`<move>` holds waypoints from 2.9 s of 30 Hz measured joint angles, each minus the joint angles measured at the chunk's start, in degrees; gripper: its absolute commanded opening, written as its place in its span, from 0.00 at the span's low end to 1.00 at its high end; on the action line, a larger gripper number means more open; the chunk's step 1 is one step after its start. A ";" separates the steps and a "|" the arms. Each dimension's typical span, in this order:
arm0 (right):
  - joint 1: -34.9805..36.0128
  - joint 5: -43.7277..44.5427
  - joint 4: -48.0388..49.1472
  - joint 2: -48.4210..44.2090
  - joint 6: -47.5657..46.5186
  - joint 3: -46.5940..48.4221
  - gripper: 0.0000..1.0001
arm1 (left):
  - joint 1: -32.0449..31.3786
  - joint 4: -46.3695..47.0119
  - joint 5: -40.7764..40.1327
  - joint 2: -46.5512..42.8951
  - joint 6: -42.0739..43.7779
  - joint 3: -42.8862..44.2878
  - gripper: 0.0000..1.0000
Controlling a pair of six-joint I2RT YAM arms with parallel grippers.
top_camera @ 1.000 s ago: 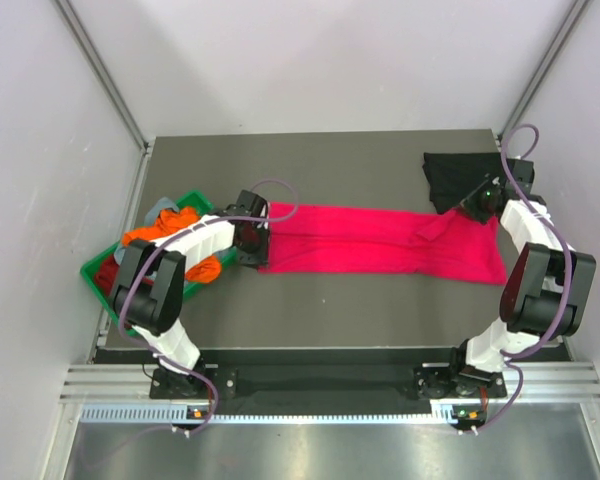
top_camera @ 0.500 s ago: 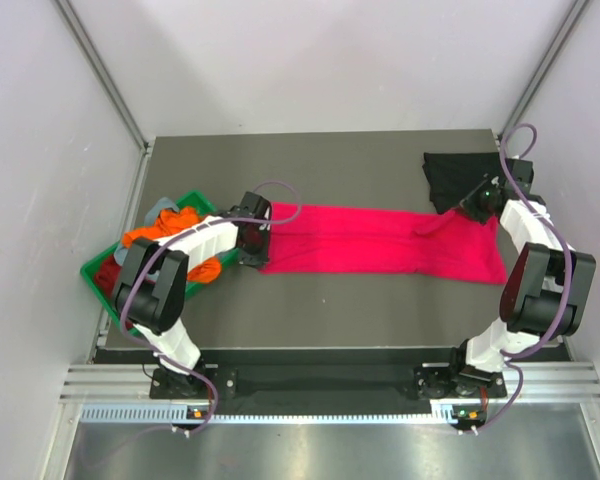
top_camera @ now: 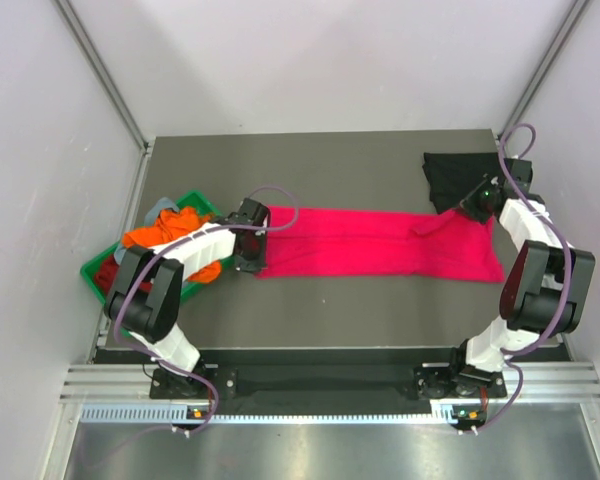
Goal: Fold and stack the t-shirts
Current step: Fold the tshirt
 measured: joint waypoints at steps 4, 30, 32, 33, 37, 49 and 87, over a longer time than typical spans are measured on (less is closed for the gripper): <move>0.11 0.31 -0.24 1.05 0.00 0.37 0.00 | -0.26 0.04 -0.94 0.00 -0.46 -0.48 0.21; 0.26 3.37 -5.77 -0.15 -4.37 -0.92 0.00 | -1.22 -0.92 11.54 -0.33 -3.28 15.89 0.37; 0.26 4.04 -6.86 -0.31 -5.33 -1.07 0.00 | -1.49 0.33 13.64 -0.33 -4.28 16.35 0.37; 0.26 4.11 -6.99 -0.31 -5.81 -1.27 0.00 | -1.57 0.87 14.73 -0.31 -4.76 16.74 0.36; 0.52 4.22 -8.52 -0.28 -7.34 -1.38 0.00 | -1.90 3.45 16.98 -0.13 -6.95 17.86 0.37; 1.25 8.44 -16.31 0.22 -9.97 -1.16 0.27 | -1.97 6.47 14.32 -2.58 -8.26 14.84 0.40; -4.94 18.27 -20.09 4.13 -9.51 6.05 0.39 | -1.46 -1.55 5.62 -5.03 1.31 8.04 0.40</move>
